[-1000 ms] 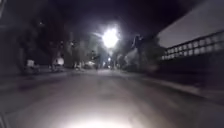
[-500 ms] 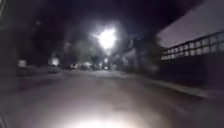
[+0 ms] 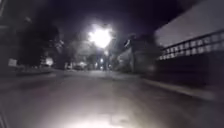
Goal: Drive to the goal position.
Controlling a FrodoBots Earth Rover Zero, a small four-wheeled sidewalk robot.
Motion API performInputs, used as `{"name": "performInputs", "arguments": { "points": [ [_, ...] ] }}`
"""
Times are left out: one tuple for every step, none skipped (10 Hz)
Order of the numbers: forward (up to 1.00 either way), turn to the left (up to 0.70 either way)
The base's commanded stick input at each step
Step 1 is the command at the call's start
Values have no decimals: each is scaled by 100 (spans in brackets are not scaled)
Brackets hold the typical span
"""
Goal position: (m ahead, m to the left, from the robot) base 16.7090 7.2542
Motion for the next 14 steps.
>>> {"name": "performInputs", "arguments": {
  "points": [
    [70,0],
    [70,0],
    [70,0],
    [70,0],
    [70,-31],
    [70,-35],
    [70,-35],
    [70,-35],
    [70,-35],
    [70,-26],
    [70,-16],
    [70,-7],
    [70,0],
    [70,0]
  ]
}}
